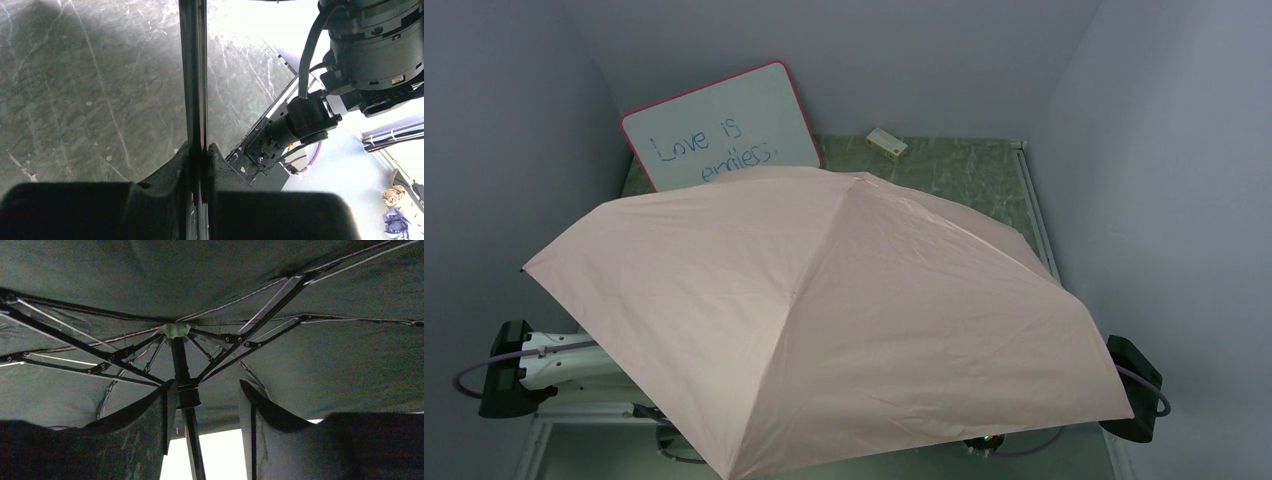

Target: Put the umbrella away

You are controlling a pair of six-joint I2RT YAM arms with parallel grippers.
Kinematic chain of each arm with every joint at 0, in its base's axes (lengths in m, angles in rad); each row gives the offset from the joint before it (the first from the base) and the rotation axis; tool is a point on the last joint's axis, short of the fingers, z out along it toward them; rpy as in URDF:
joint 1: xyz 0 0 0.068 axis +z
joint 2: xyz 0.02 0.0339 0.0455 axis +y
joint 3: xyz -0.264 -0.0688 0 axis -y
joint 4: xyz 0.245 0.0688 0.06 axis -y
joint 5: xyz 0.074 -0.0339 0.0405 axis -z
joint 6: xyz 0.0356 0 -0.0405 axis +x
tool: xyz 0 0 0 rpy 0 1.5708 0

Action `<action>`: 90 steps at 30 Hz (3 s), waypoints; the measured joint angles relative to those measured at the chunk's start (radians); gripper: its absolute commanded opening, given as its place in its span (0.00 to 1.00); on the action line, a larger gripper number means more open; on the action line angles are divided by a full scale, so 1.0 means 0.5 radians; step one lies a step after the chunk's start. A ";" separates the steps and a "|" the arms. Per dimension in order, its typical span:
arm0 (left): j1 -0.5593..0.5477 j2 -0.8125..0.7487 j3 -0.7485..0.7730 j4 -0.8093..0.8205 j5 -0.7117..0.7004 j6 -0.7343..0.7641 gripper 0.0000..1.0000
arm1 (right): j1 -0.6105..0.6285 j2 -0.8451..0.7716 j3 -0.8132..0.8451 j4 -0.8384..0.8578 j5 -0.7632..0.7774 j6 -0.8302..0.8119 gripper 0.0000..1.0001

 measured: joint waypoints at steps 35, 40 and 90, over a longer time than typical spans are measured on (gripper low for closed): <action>0.003 0.056 0.524 -0.675 -0.133 0.111 0.05 | -0.058 -0.262 0.067 -0.897 -0.650 -0.258 0.73; 0.002 0.076 0.581 -0.744 -0.127 0.112 0.05 | -0.062 -0.311 0.019 -0.737 -0.680 -0.339 0.76; 0.003 0.284 0.859 -0.898 -0.140 0.205 0.05 | -0.061 0.178 0.440 -0.076 -0.129 -0.053 0.76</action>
